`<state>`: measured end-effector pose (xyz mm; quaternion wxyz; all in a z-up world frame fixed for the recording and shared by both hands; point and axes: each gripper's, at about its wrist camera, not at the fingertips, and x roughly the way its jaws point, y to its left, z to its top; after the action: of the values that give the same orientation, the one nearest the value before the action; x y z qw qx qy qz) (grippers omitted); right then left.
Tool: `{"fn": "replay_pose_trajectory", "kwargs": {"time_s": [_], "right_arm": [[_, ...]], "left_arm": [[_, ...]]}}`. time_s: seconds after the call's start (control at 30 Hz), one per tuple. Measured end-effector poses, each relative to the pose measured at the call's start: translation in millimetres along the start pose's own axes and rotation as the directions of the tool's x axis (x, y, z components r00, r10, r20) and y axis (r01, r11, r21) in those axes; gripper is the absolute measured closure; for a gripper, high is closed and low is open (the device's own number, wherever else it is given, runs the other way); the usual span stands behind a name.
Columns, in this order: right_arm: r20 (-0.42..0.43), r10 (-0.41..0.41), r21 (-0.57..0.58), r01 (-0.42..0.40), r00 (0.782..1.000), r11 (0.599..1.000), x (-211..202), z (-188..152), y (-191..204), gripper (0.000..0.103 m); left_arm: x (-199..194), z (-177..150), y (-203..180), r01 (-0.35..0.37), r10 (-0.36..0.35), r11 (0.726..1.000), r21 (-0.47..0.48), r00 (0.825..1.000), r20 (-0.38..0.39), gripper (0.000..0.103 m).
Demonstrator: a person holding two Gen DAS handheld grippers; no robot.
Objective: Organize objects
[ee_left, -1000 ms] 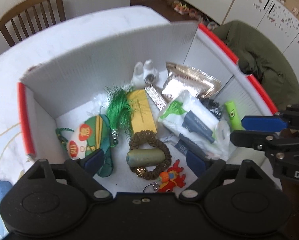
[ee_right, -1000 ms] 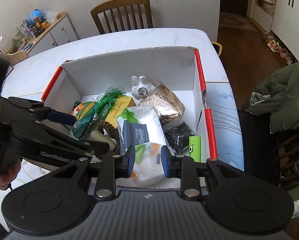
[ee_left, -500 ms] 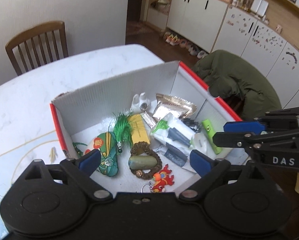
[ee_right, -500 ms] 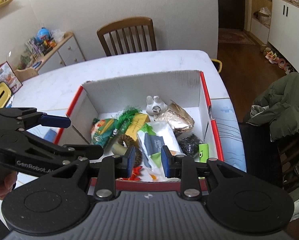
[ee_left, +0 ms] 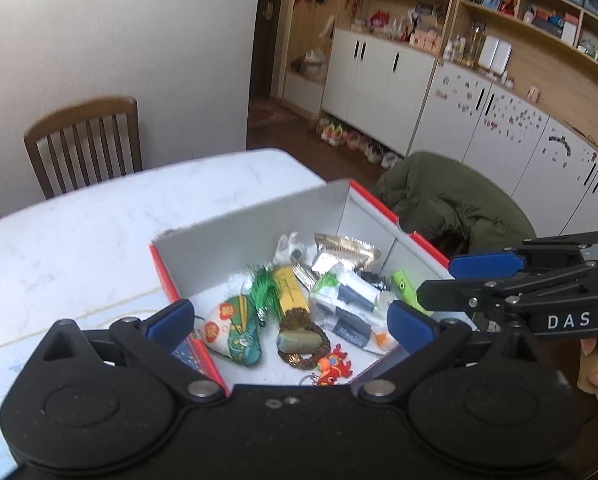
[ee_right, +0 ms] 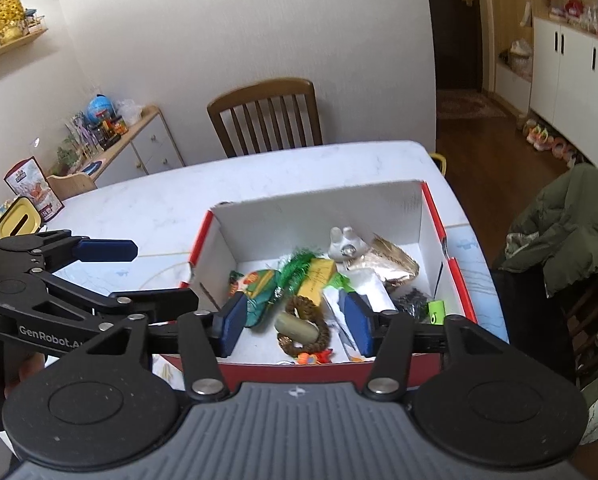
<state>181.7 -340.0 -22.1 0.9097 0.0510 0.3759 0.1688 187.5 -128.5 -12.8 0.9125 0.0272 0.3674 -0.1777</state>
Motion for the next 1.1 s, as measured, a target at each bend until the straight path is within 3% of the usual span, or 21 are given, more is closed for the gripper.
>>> {"fn": "replay_pose_trajectory", "kwargs": {"time_s": [0.6,0.73,1.1], "right_arm": [[0.155,-0.081,0.006,0.081,0.985,0.997,-40,-28,45,0.017],[0.196,-0.11,0.023,0.108,0.974,0.994,-48,-37,56,0.006],[0.233,-0.165,0.081,0.15,0.958,0.985,-51,-52,74,0.003]], "left_arm": [[-41,-24,22,-0.002,0.003,1.0,-0.005,0.996,0.085,0.0],[-48,-30,24,-0.005,0.004,1.0,0.011,0.995,0.1,0.0],[-58,-42,33,-0.008,0.005,1.0,0.026,0.994,0.106,0.0]]}}
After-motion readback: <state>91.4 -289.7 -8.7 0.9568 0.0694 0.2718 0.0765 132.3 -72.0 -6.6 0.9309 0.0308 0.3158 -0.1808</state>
